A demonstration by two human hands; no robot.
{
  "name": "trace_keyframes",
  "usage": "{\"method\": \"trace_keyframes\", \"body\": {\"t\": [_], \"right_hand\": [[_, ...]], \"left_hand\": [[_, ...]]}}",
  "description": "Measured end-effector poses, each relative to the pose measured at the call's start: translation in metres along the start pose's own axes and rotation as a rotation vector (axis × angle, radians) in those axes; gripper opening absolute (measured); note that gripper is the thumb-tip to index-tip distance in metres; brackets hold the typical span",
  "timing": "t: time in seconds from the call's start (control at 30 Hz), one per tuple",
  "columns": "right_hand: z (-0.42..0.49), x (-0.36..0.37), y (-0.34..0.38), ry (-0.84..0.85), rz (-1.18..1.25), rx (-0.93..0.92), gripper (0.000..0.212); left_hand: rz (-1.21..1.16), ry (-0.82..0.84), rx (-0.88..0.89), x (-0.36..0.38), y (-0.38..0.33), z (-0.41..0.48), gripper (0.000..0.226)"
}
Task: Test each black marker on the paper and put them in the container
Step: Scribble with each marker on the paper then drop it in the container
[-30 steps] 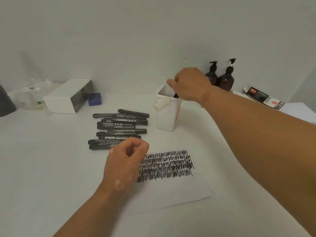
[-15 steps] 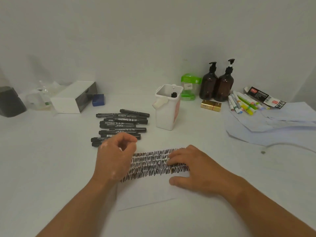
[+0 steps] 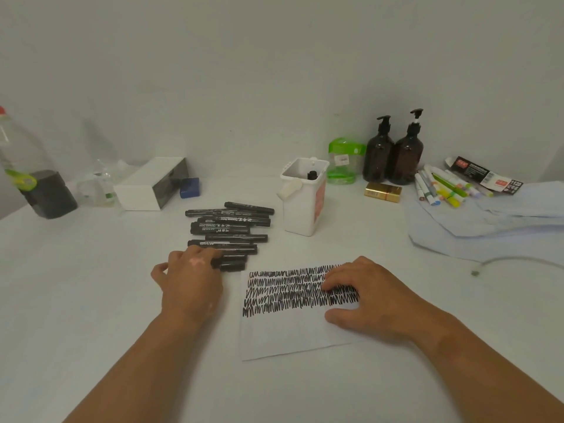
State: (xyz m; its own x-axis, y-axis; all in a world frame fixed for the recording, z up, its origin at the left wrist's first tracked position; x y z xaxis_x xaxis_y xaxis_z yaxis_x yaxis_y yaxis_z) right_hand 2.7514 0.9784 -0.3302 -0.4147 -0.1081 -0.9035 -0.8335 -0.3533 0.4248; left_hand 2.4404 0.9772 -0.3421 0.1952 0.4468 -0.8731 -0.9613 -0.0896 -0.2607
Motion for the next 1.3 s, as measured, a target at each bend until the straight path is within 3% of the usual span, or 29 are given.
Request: {"method": "trace_keyframes", "body": {"t": [0.2, 0.33, 0.4, 0.63, 0.8, 0.93, 1.0, 1.17, 1.3], "right_hand": [[-0.002, 0.000, 0.002, -0.009, 0.019, 0.006, 0.056], [-0.003, -0.002, 0.004, -0.023, 0.041, 0.001, 0.055], [-0.004, -0.003, 0.006, -0.051, 0.064, -0.004, 0.056], [-0.007, -0.005, 0.020, -0.190, 0.241, 0.006, 0.037], [-0.010, 0.002, 0.035, -0.116, 0.423, -0.026, 0.035], [-0.008, 0.000, 0.032, -0.143, 0.574, 0.006, 0.023], [-0.007, -0.004, 0.028, -0.159, 0.676, 0.036, 0.023], [-0.010, -0.006, 0.032, -0.150, 0.785, 0.034, 0.018], [-0.013, -0.002, 0.048, -0.131, 0.928, 0.001, 0.016]], "left_hand": [[-0.070, -0.004, 0.026, -0.008, -0.003, -0.003, 0.020], [-0.326, -0.147, 0.140, -0.020, -0.011, -0.004, 0.019], [-0.528, -0.151, 0.109, -0.024, -0.016, -0.006, 0.014], [-1.437, 0.178, -0.034, -0.015, -0.042, -0.022, 0.011], [-1.645, 0.363, -0.057, -0.004, -0.058, -0.031, 0.039], [-1.560, 0.366, -0.015, -0.012, -0.060, -0.032, 0.026], [-1.320, 0.327, 0.118, -0.018, -0.059, -0.032, 0.020], [-0.749, 0.213, 0.476, -0.026, -0.068, -0.042, 0.031], [-0.686, 0.226, 0.657, -0.027, -0.084, -0.049, 0.023]]}}
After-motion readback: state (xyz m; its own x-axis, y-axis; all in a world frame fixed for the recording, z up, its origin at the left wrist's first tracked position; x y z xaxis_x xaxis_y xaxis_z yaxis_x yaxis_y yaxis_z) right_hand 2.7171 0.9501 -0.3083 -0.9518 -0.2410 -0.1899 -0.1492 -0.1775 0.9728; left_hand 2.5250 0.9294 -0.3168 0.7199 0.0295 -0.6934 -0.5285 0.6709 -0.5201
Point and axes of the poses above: each hand's wrist, its own z-axis towards the middle knuckle, its own x-axis out of the palm, y = z × x, the point moved 1 cm from there along z, towards the middle knuckle, and after that the axes turned 8 degrees about x, right-handed, at the moved point
